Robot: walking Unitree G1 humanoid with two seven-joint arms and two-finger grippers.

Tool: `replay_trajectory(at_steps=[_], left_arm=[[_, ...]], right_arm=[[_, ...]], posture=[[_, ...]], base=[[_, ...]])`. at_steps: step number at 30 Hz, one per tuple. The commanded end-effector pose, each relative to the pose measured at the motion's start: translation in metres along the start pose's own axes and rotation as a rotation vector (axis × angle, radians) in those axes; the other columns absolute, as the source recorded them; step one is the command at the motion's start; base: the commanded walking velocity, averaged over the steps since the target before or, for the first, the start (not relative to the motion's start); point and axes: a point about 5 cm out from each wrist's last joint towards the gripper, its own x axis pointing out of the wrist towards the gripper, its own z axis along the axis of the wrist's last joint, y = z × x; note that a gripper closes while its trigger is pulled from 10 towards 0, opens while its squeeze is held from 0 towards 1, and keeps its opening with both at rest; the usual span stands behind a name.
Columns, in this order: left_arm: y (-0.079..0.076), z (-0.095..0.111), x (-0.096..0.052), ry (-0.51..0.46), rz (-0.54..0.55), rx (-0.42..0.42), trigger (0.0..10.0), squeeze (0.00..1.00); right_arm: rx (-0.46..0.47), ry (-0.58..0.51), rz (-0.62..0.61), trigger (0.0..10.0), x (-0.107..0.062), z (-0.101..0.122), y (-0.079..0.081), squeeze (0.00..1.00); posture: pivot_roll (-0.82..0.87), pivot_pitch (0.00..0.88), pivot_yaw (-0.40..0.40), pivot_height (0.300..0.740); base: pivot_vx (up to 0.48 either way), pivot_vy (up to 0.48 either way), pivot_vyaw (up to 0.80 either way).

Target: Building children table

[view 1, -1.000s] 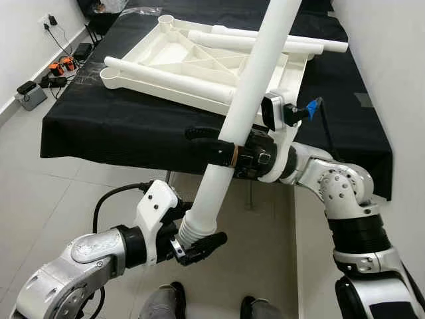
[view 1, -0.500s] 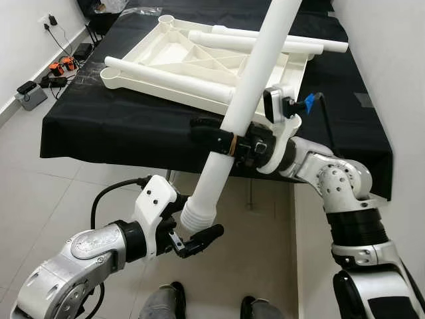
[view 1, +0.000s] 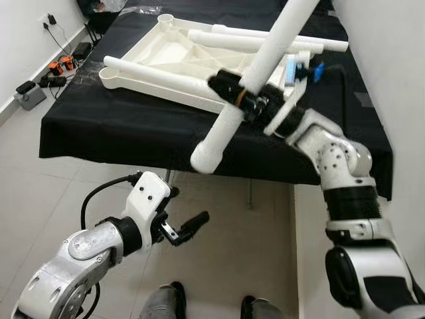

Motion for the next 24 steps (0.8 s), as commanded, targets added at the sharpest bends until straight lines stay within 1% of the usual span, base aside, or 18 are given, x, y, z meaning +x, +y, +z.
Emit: replay_trajectory(at_steps=[1,2,3,4,5,6,7,8,10,11,12,13,15,18,19,22,23,24], left_arm=[[0.0,-0.001,0.002,-0.003,0.021,-0.003,10.0,0.0],[0.0,-0.001,0.002,-0.003,0.021,-0.003,10.0,0.0],[0.002,0.004,0.005,-0.028,0.062,0.005,10.0,0.0],[0.003,0.011,0.008,-0.07,0.103,0.002,10.0,0.0],[0.003,0.011,0.008,-0.07,0.103,0.002,10.0,0.0],[0.009,0.019,0.013,-0.099,0.188,0.036,10.0,0.0],[0.009,0.019,0.013,-0.099,0.188,0.036,10.0,0.0],[0.013,0.024,0.015,-0.119,0.263,0.066,10.0,0.0],[0.025,0.041,0.017,-0.195,0.423,0.133,10.0,0.0],[0.025,0.041,0.017,-0.195,0.423,0.133,10.0,0.0],[0.028,0.047,0.017,-0.228,0.476,0.128,10.0,0.0],[0.028,0.047,0.017,-0.228,0.476,0.128,10.0,0.0],[0.032,0.057,0.017,-0.275,0.549,0.131,10.0,0.0],[0.033,0.059,0.018,-0.286,0.565,0.135,10.0,0.0],[0.034,0.062,0.018,-0.3,0.586,0.13,10.0,0.0],[0.037,0.069,0.018,-0.331,0.609,0.116,10.0,0.0],[0.039,0.074,0.018,-0.346,0.629,0.134,10.0,0.0],[0.039,0.074,0.018,-0.346,0.629,0.134,10.0,0.0]], right_arm=[[-0.053,-0.026,-0.078,0.0,0.001,0.008,-0.006,0.0],[-0.053,-0.026,-0.078,0.0,0.001,0.008,-0.006,0.0],[-0.142,-0.026,-0.197,0.0,0.0,0.014,-0.015,0.0],[-0.214,-0.026,-0.298,3.5,-0.002,0.017,-0.021,0.0],[-0.214,-0.026,-0.298,3.5,-0.002,0.017,-0.021,0.0],[-0.296,-0.027,-0.372,10.0,-0.004,0.019,-0.024,0.0],[-0.296,-0.027,-0.372,10.0,-0.004,0.019,-0.024,0.0],[-0.352,-0.042,-0.407,10.0,-0.005,0.02,-0.024,0.0],[-0.399,-0.123,-0.456,10.0,-0.01,0.028,-0.016,0.0],[-0.399,-0.123,-0.456,10.0,-0.01,0.028,-0.016,0.0],[-0.415,-0.147,-0.477,10.0,-0.011,0.03,-0.013,0.0],[-0.415,-0.147,-0.477,10.0,-0.011,0.03,-0.013,0.0],[-0.426,-0.182,-0.517,10.0,-0.013,0.032,-0.01,0.0],[-0.426,-0.193,-0.528,10.0,-0.013,0.032,-0.01,0.0],[-0.427,-0.203,-0.544,10.0,-0.013,0.033,-0.01,0.0],[-0.455,-0.226,-0.55,10.0,-0.01,0.035,-0.008,0.0],[-0.464,-0.228,-0.542,10.0,-0.007,0.036,-0.006,0.0],[-0.464,-0.228,-0.542,10.0,-0.007,0.036,-0.006,0.0]], posture=[[0.08,0.177,-0.007,0.74],[0.08,0.177,-0.007,0.74],[0.08,0.178,-0.009,0.74],[0.08,0.178,-0.007,0.74],[0.08,0.178,-0.007,0.74],[0.07,0.176,-0.009,0.74],[0.07,0.176,-0.009,0.74],[0.07,0.172,-0.011,0.74],[0.08,0.168,-0.019,0.74],[0.08,0.168,-0.019,0.74],[0.08,0.168,-0.019,0.74],[0.08,0.168,-0.019,0.74],[0.07,0.167,-0.019,0.74],[0.07,0.167,-0.02,0.74],[0.07,0.166,-0.023,0.74],[0.07,0.167,-0.026,0.74],[0.07,0.166,-0.028,0.74],[0.07,0.166,-0.028,0.74]], base=[[0.0,0.0,0.0],[0.0,0.0,0.0],[0.0,0.0,0.0],[0.0,0.0,0.0],[0.0,0.0,0.0],[0.0,0.0,0.0],[0.0,0.0,0.0],[0.0,0.0,0.0],[0.0,0.0,0.0],[0.0,0.0,0.0],[0.0,0.0,0.0],[0.0,0.0,0.0],[0.0,0.0,-0.39],[0.0,0.0,-0.79],[0.0,0.0,-0.79],[0.0,0.0,-0.28],[0.0,0.0,0.0],[0.0,0.0,0.0]])
